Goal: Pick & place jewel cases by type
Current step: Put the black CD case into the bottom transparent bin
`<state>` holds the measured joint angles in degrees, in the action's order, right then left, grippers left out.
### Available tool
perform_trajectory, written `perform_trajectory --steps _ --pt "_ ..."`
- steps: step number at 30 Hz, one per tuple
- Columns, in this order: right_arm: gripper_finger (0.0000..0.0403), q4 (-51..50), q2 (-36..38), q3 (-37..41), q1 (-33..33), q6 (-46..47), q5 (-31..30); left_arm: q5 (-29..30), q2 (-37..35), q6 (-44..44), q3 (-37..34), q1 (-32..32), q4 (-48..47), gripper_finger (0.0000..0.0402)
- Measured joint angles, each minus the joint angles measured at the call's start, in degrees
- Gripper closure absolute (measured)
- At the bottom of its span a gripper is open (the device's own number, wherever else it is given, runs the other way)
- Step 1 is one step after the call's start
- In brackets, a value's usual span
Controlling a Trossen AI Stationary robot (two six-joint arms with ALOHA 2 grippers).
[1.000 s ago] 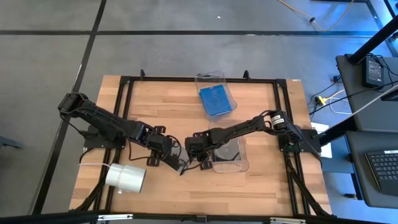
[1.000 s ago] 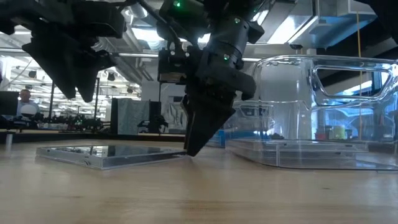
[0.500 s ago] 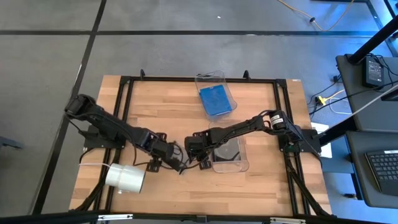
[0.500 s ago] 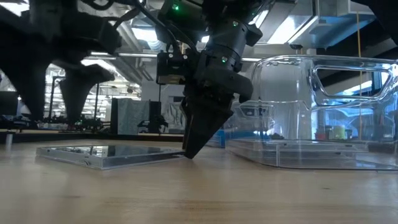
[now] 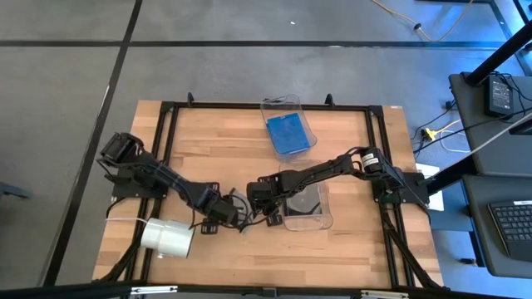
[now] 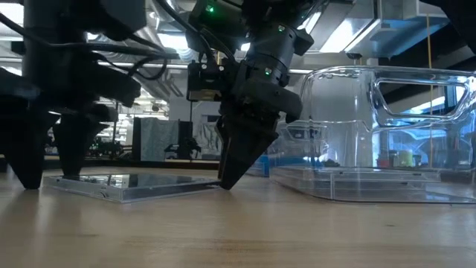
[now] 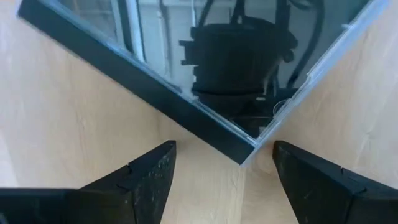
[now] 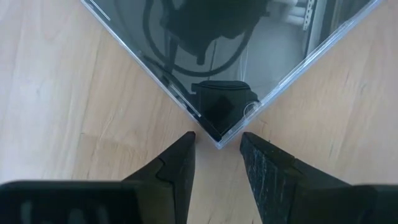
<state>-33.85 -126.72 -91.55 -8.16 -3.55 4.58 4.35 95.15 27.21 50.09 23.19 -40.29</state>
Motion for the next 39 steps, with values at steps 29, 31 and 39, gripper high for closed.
perform_trajectory --steps 29,31,39 --pt "0.0264 -0.2 0.0 0.1 0.0 -1.2 0.1 2.2 1.9 -12.7 -0.1 -0.8 6.1 0.0188" --pt "0.0264 -0.7 0.0 0.1 0.0 -1.3 0.0 2.1 1.9 -12.7 -0.1 -0.7 5.7 0.0189" --pt "0.0264 -2.5 0.0 0.0 0.1 -1.4 0.0 1.2 2.0 -13.1 0.0 -0.8 5.4 0.0192"
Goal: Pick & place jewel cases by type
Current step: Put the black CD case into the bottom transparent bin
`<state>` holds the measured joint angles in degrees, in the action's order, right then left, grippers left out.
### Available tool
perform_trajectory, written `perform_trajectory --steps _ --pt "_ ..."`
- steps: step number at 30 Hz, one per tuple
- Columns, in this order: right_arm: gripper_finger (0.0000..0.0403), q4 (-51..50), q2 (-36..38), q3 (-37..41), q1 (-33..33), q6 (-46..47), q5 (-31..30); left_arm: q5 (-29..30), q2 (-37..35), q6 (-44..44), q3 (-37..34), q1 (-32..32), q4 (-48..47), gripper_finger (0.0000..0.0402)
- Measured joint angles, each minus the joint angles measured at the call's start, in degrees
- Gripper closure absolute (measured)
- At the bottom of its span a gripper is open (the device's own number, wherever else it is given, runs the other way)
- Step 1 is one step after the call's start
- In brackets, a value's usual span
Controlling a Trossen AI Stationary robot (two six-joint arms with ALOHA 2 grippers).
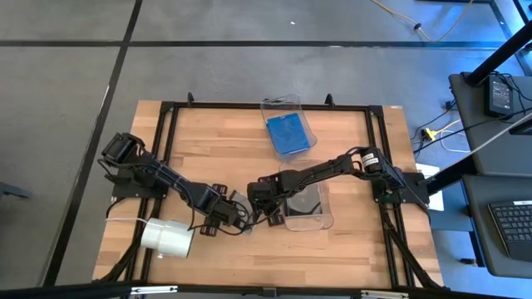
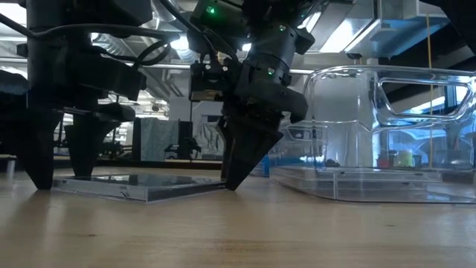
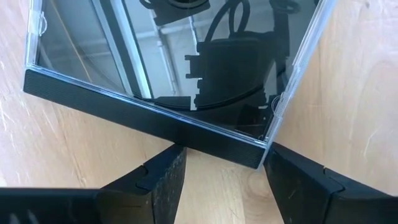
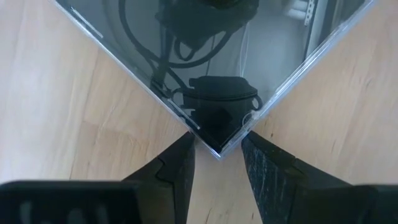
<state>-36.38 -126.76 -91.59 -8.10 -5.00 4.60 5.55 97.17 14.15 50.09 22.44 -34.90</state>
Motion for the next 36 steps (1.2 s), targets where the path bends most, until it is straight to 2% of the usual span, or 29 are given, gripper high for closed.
perform_trajectory --steps 8,19,29,36 --pt "0.0264 -0.5 0.0 0.0 -0.9 -5.2 -4.1 0.2 0.0 0.5 -0.1 0.0 0.6 0.0192" --pt "0.0264 -0.9 0.1 0.1 -0.7 -5.8 -3.7 0.6 0.1 -8.3 0.9 0.6 1.0 0.0192" --pt "0.0264 -1.7 0.2 0.2 -0.7 -5.7 -3.8 8.0 -1.3 -8.7 1.4 3.5 1.5 0.0216" --pt "0.0264 -1.4 0.2 0.2 -0.7 -5.7 -3.8 8.7 -1.5 -7.1 1.6 5.0 1.6 0.022"
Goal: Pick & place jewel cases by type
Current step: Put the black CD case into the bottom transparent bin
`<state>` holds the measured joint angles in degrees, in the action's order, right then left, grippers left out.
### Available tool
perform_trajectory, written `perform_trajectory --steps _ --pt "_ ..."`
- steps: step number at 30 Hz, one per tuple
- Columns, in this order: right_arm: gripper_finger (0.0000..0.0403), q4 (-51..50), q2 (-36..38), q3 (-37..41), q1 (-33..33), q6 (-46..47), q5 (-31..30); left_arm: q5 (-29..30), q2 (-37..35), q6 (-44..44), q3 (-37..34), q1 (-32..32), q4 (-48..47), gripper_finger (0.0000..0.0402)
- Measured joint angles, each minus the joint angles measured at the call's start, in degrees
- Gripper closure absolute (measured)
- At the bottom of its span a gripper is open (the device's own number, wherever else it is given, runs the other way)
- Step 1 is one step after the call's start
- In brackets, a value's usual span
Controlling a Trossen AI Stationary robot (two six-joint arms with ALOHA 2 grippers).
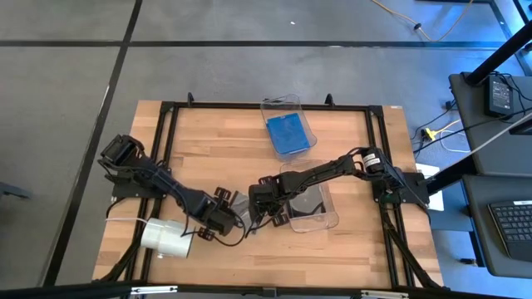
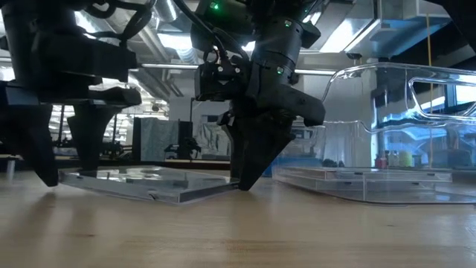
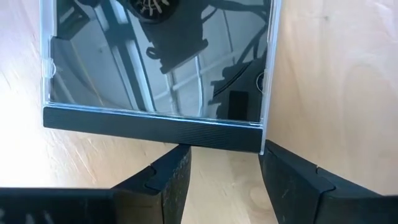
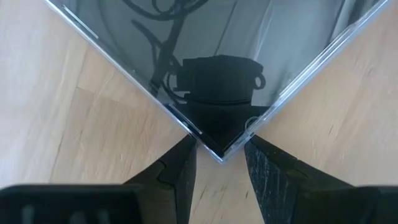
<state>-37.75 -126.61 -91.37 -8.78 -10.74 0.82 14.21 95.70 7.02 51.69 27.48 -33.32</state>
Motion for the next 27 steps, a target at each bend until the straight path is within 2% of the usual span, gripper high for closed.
perform_trajectory --steps 10,20,27 --pt "0.0264 0.3 0.0 0.0 0.0 1.2 -0.1 6.5 -0.1 -3.0 0.1 1.8 -0.6 0.022" --pt "0.0264 0.1 0.0 0.0 0.0 1.6 -0.2 10.1 -0.2 -3.7 0.1 2.6 -1.9 0.022" --pt "0.0264 0.0 0.0 0.0 0.0 1.4 -0.2 18.4 -0.3 -3.7 0.2 4.7 -3.4 0.022"
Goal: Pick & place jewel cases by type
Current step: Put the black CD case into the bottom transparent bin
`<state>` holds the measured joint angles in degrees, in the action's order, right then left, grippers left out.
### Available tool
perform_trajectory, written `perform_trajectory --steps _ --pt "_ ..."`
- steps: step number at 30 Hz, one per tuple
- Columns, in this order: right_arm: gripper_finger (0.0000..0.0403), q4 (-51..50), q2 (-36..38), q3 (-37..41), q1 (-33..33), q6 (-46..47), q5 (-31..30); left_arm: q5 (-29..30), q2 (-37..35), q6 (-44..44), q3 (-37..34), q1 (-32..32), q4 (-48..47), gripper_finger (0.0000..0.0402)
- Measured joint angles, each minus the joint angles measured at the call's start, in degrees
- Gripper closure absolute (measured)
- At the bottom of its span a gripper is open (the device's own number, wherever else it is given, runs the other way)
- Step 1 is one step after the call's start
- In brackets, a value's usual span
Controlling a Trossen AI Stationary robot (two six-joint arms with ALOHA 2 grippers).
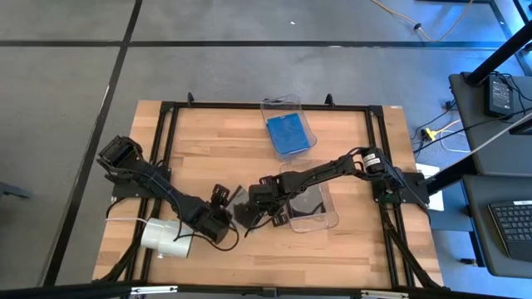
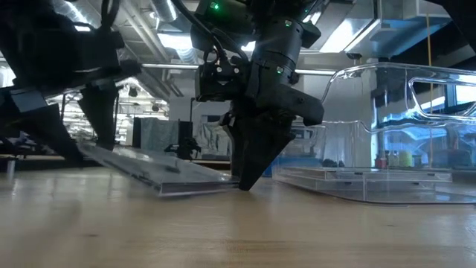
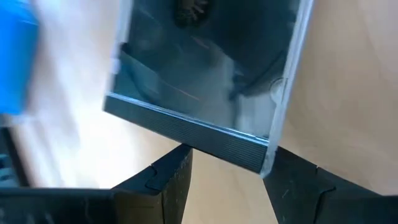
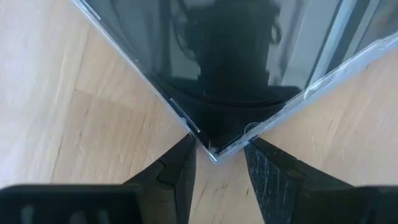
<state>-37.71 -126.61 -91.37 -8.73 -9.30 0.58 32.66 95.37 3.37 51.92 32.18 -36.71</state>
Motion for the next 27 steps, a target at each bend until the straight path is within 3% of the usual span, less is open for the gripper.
perform_trajectory --steps 14,27 --pt "0.0264 0.6 0.0 -0.1 0.0 -0.3 0.0 23.2 -0.1 -2.9 0.5 5.4 1.8 0.022" --pt "0.0264 1.3 -0.1 -0.2 0.0 -0.3 0.0 29.5 -0.1 -4.2 0.3 5.6 6.5 0.022"
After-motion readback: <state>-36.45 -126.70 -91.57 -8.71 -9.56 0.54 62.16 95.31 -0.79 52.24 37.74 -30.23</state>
